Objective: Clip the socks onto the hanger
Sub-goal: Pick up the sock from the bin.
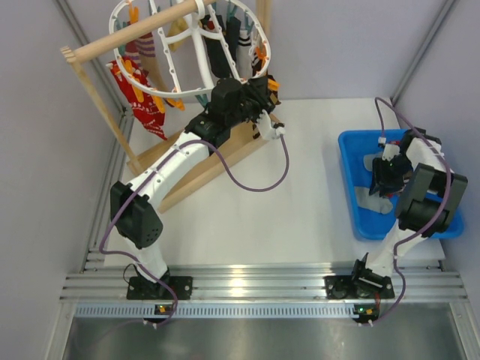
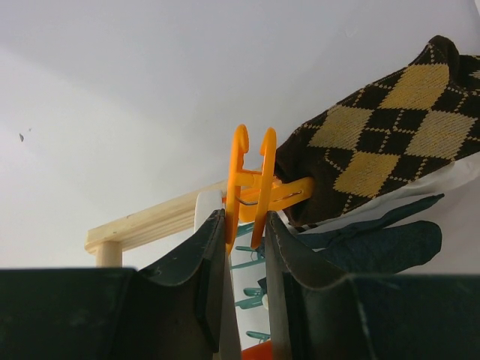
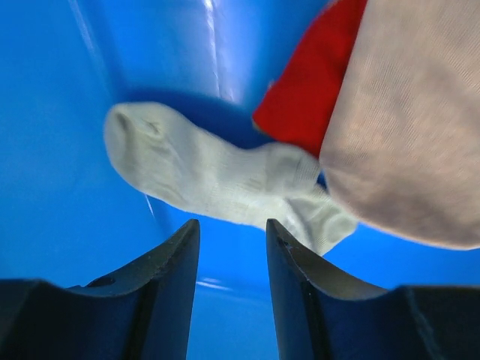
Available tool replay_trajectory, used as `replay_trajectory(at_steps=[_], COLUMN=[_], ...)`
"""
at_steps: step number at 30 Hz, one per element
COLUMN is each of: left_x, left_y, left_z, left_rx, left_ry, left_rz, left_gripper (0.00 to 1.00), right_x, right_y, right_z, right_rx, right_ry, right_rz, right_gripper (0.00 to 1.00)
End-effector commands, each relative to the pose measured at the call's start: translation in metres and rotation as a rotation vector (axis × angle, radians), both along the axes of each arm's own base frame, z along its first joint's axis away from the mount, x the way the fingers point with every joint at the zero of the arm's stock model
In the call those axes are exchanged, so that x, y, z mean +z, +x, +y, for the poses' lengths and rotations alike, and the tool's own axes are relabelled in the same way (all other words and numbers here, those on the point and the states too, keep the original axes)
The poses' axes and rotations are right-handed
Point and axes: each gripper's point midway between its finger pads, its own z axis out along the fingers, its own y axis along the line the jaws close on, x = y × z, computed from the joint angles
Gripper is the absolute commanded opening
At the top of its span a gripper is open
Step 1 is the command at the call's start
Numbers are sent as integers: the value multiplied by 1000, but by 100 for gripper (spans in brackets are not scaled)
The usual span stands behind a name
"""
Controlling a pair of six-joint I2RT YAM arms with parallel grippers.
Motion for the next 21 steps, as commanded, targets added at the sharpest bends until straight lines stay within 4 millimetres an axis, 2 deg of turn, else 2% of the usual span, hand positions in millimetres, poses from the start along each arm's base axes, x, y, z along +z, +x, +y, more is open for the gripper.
replay_trajectory(at_steps=[1,10,12,13,14,16,17,20,21], left_x=[0,0,0,1,0,0,-1,-2,-1], left_y=[-8,-8,-9,-8,-9,-9,-8,-8,-8], left_z=[3,4,4,4,4,3,3,3,4], left_rx=[-11,-8,-10,-8,-11,-13,-13,-9,-7], left_ry=[-30,-37,-39,-41,-40,-40,-40,-40,-42], left_rz=[44,44,44,44,45,44,44,47,47], left_gripper=[0,0,0,0,0,0,0,0,0], right_x=[-8,-40,-47,-48,-50,-50,-50,-34,-21], right_y=[-1,2,3,3,3,3,2,1,2], right_z=[-4,-9,-7,-7,-7,-9,-10,-12,-15], right_rx=[-132,-241,-240,-239,-235,-213,-207,-174,-143], right_ry=[-60,-107,-92,-94,-93,-99,-100,-88,-94], right_rz=[24,69,83,83,86,79,76,40,-3], right_gripper=[41,43,39,36,28,17,2,0,0])
